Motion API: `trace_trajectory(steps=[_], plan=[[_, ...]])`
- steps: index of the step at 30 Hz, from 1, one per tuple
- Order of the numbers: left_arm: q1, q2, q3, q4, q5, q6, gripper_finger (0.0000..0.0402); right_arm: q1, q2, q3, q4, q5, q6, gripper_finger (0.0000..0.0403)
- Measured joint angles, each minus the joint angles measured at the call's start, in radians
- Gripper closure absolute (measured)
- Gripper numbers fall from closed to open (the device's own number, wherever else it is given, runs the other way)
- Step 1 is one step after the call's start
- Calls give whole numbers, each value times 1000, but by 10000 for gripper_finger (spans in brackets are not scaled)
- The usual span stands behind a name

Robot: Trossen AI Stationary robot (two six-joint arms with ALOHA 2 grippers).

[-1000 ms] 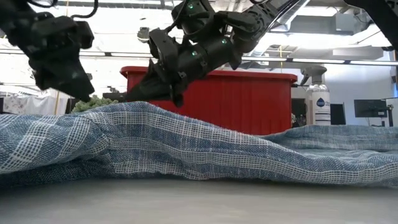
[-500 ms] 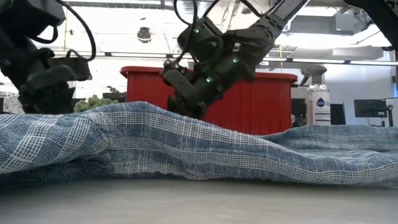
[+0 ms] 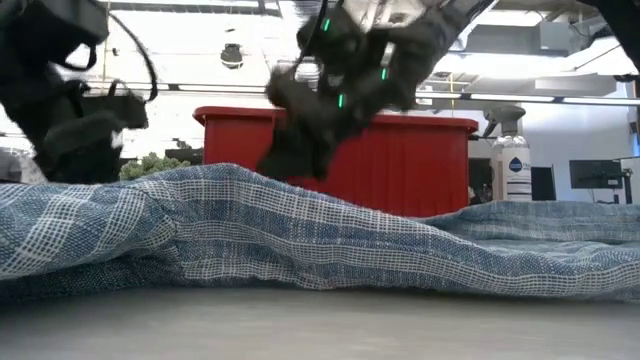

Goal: Fold Laundry from Bin
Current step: Fold the blue polo shirt

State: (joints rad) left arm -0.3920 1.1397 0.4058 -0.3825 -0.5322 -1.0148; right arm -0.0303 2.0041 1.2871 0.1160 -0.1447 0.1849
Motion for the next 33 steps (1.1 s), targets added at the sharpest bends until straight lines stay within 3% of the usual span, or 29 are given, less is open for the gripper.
trace_trajectory(steps=[6, 10, 15, 21, 26, 33], plan=[[0, -53, 5, -130, 6, -73, 219, -6, -89, 1, -57, 77, -56, 367], [-8, -97, 5, -105, 32, -93, 219, -4, -105, 0, -79, 62, -66, 377], [-14, -204, 42, -24, 77, 62, 219, 61, -127, -2, -151, -102, -111, 372], [-21, -267, 224, -26, 225, 243, 219, 181, -268, 0, -448, -137, -182, 355], [-123, -139, 469, -120, 314, 325, 219, 328, -381, 0, -799, -77, -105, 353], [-289, 202, 841, -410, 339, 320, 219, 550, -495, 0, -1100, 131, 89, 353]])
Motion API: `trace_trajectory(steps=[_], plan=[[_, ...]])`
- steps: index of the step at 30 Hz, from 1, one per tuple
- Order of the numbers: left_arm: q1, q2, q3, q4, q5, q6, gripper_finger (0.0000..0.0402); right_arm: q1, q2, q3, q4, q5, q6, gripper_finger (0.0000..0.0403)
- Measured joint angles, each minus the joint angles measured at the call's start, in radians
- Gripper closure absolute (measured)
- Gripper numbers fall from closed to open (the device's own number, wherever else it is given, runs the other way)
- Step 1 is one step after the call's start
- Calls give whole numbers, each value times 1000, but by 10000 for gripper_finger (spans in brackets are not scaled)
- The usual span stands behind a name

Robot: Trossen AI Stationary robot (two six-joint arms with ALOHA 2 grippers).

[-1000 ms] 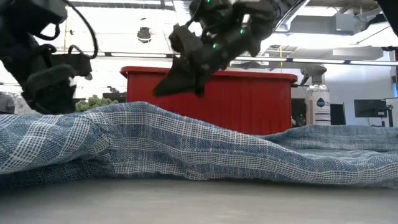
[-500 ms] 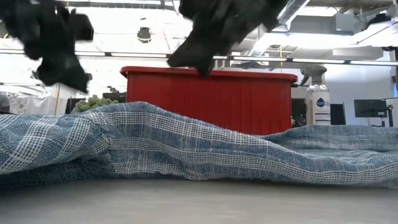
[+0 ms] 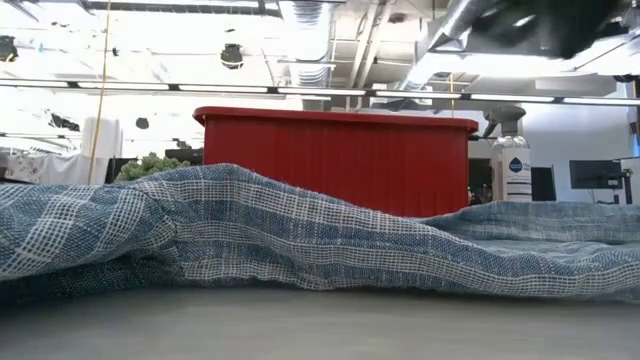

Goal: Fold Laundry from Bin
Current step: Fold the blue polo shirt

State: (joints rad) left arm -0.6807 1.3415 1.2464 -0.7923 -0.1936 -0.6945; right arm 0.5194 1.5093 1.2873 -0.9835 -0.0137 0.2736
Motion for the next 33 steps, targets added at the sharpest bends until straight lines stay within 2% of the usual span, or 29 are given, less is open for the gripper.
trace_trajectory(steps=[2, 5, 9, 12, 15, 20, 23, 26, 30, 33], plan=[[-56, 90, 87, -35, 5, -25, 219, 69, -28, 0, -42, 9, 118, 353], [-144, 214, 202, -76, -42, -69, 219, 183, -59, 0, -47, 34, 302, 352], [-231, 364, 313, -140, -104, -177, 219, 341, -63, 0, -60, 169, 509, 346], [-278, 453, 362, -155, -93, -248, 219, 435, -53, 0, -83, 245, 645, 323], [-306, 532, 377, -129, -39, -247, 219, 503, -26, 0, -110, 292, 726, 280], [-311, 625, 380, -109, 24, -219, 219, 537, 43, 0, -146, 305, 758, 192], [-300, 682, 380, -109, 26, -291, 219, 535, 99, 0, -149, 305, 764, 155], [-288, 732, 380, -99, 96, -305, 219, 531, 158, 0, -148, 305, 764, 140], [-282, 776, 379, -32, 232, -204, 218, 531, 212, 0, -131, 304, 724, 138], [-294, 780, 379, 6, 221, -178, 218, 531, 232, 0, -130, 304, 724, 138]])
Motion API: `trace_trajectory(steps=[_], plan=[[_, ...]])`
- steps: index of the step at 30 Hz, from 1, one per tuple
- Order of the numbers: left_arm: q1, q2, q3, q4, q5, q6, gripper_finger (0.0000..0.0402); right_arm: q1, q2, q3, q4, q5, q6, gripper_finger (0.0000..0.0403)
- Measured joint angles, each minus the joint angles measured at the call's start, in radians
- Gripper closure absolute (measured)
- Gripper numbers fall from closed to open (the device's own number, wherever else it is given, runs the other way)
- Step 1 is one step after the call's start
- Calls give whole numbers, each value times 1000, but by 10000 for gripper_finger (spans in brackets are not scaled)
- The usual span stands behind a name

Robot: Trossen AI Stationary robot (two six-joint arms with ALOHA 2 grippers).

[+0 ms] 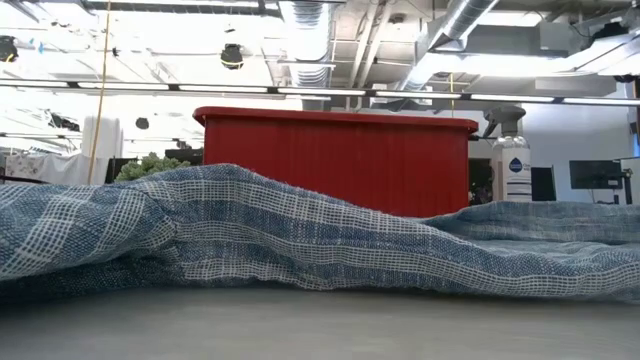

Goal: Fold Laundry from Bin
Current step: Fold the blue polo shirt

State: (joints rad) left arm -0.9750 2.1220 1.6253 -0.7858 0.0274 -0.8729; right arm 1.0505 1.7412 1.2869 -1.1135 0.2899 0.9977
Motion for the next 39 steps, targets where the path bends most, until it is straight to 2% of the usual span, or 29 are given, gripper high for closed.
trace_trajectory(steps=[6, 14, 19, 24, 26, 30, 33, 39], plan=[[-26, 1, 0, -11, -179, 1, 218, 0, 7, 0, 0, 2, 18, 138], [-27, 7, 0, -17, -312, 80, 218, 2, 7, 0, -1, 2, 34, 138], [-28, 8, 0, 3, -310, 84, 218, 2, 7, 0, -1, 3, 49, 138], [-24, 8, 14, 108, -148, 131, 218, 2, 7, 0, -1, 5, 49, 138], [-26, 8, 40, 104, -133, 150, 218, 2, 7, 0, -1, 5, 49, 138], [-44, 8, 68, 47, -262, 165, 218, 2, 7, 0, -1, 8, 49, 138], [-57, 8, 68, 44, -331, 235, 218, 2, 7, 0, -1, 8, 55, 138], [-73, 45, 69, 90, -336, 285, 218, 2, 7, 0, -2, 7, 64, 138]])
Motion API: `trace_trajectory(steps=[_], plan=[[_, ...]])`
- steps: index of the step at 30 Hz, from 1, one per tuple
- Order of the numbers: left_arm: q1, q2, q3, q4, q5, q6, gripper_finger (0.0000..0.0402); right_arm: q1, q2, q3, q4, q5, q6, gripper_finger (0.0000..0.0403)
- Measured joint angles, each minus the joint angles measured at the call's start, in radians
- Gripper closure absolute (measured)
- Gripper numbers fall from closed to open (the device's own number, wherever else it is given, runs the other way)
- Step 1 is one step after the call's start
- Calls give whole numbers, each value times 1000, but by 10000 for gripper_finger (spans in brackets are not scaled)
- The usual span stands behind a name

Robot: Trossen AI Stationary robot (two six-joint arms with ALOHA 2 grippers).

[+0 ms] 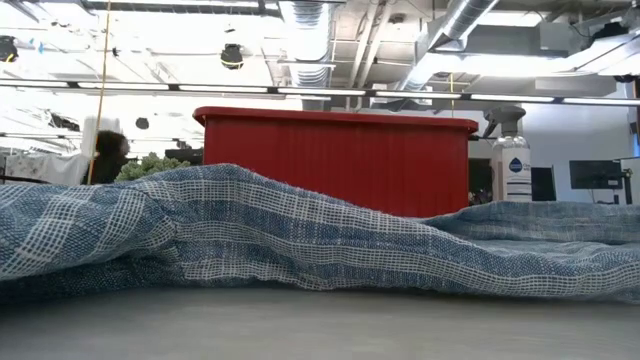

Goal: Fold Laundry from Bin
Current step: Fold the blue polo shirt

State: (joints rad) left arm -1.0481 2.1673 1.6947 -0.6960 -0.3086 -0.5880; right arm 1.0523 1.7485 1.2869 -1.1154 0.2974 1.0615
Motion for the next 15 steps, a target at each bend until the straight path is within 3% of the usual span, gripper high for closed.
trace_trajectory(steps=[9, 15], plan=[[4, 58, 0, -36, -94, 90, 218, -1, 0, 0, -3, -3, 31, 138], [-1, 73, 3, -29, -75, 146, 218, -1, 0, 0, -4, -11, 32, 138]])
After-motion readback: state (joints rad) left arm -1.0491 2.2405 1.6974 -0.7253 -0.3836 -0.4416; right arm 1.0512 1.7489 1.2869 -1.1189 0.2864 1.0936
